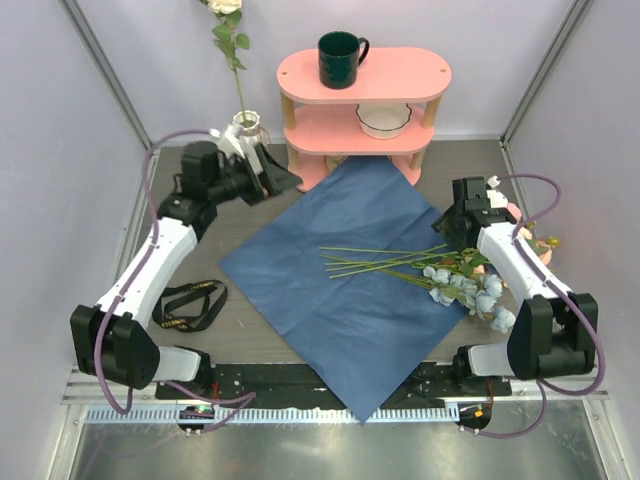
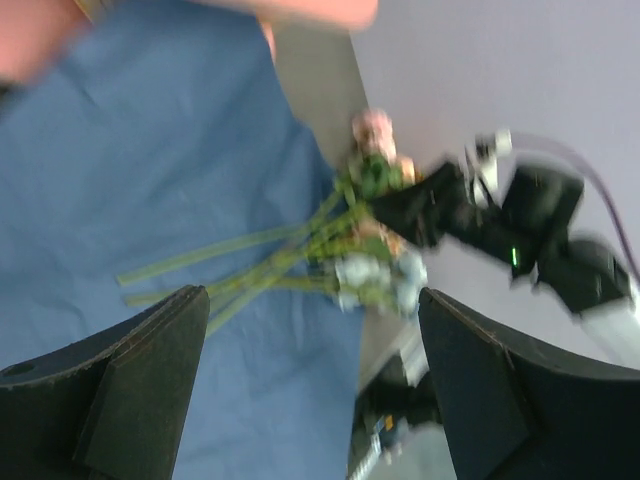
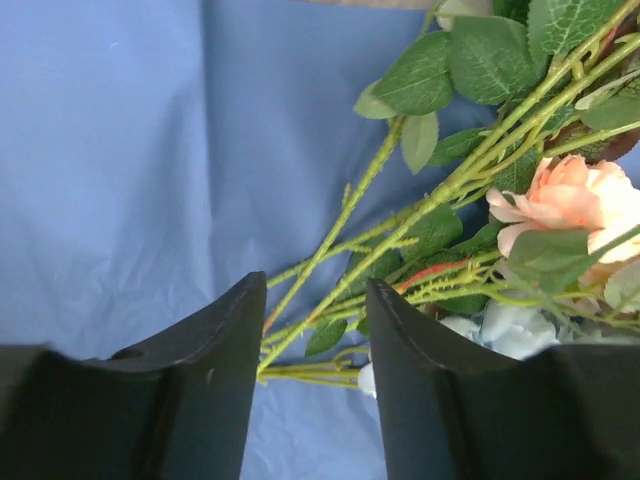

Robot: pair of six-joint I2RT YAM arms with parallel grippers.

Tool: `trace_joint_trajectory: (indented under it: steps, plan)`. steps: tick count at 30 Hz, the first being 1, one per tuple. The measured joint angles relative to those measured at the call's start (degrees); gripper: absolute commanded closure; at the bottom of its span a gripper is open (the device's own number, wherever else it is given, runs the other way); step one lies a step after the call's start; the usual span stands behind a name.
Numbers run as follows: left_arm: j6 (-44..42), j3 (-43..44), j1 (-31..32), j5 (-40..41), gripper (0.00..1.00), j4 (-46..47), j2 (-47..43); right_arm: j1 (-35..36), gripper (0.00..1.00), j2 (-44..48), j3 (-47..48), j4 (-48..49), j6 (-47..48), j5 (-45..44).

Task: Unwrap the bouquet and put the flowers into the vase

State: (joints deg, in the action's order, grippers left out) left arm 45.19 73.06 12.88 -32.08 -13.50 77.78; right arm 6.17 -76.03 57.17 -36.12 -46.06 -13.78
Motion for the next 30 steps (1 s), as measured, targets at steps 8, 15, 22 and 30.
trace_joint_trajectory:
  steps: [8,15,22,30]
  plan:
    - [-0.66,-15.02,21.44,-1.75,0.11,3.63,-3.15,-3.85,0.55,-11.87,-0.57,6.43,-3.39,2.93]
    - [-0.70,-15.98,32.94,1.53,0.11,6.19,-2.08,-4.07,0.59,-16.70,-0.17,7.78,-7.41,2.38]
    - [-2.19,-15.26,35.10,3.69,0.11,6.38,-0.02,-4.11,0.66,-15.72,-0.63,8.24,-11.43,-1.27]
    - [-3.93,-13.99,35.12,5.90,0.11,4.68,0.17,-4.50,0.66,-16.76,-0.63,8.81,-13.31,-2.62]
